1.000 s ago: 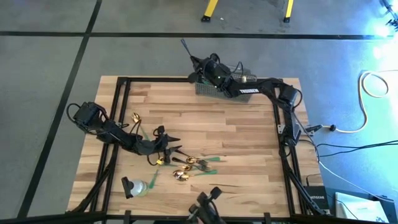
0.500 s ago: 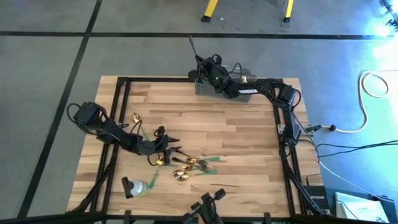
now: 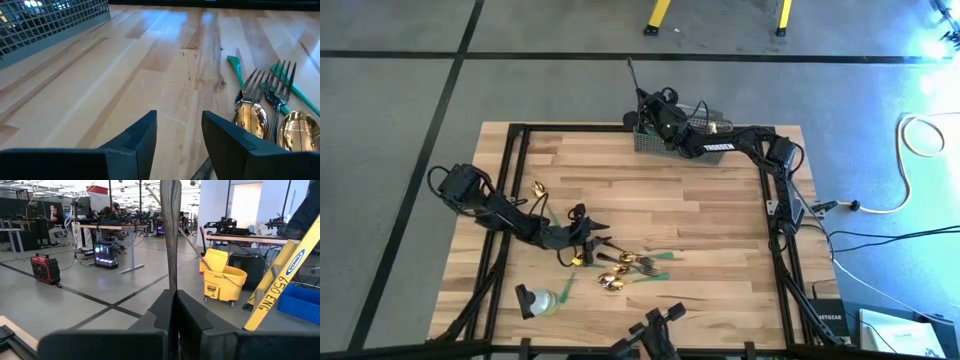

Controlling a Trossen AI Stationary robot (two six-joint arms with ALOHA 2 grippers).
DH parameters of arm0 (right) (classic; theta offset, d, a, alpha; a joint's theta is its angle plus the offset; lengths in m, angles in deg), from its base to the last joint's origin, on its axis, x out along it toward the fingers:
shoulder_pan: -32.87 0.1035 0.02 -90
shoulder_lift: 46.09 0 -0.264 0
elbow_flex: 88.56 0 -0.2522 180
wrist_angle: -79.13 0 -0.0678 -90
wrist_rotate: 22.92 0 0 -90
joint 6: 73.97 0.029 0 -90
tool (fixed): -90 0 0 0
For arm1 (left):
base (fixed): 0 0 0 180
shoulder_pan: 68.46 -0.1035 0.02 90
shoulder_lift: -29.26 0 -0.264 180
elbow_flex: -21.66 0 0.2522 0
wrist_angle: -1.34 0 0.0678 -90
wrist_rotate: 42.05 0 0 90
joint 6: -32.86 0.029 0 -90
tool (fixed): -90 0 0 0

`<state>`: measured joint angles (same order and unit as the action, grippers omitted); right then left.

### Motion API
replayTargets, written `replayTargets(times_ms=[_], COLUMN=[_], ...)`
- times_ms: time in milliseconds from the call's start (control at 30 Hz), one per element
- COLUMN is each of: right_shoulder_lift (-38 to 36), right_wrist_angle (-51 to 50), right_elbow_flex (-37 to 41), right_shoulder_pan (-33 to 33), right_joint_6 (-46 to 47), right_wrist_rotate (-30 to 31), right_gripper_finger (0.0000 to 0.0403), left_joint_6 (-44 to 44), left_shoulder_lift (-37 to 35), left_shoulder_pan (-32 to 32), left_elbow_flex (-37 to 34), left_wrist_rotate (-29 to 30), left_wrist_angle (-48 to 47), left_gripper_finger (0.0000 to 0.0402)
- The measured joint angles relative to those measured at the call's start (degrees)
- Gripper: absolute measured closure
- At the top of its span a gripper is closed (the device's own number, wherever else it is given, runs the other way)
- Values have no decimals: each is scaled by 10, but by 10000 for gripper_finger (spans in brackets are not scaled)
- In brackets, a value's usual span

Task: Sort silverware
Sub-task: Put the black fork into the gray organizer

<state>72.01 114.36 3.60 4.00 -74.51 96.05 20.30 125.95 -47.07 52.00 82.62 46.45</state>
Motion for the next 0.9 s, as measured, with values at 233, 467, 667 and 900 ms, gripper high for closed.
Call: replayTargets(times_ms=[233,467,667,900], right_shoulder_lift=[0,0,0,0], right_wrist_angle=[3,5,5,6], right_elbow_flex=[0,1,1,1], right_shoulder_pan=[-1,0,0,0], right_joint_6=[-6,-10,-10,-20], right_wrist_rotate=[-6,-20,-19,-19], right_gripper_finger=[402,361,324,318], left_joint_6=[0,-1,-1,-1], left_shoulder_lift=[0,0,0,0], left_shoulder_pan=[0,0,0,0], left_elbow_flex=[0,0,0,0], left_wrist_rotate=[0,0,0,0], left_wrist_angle=[0,0,0,0], left_gripper_finger=[260,260,260,260])
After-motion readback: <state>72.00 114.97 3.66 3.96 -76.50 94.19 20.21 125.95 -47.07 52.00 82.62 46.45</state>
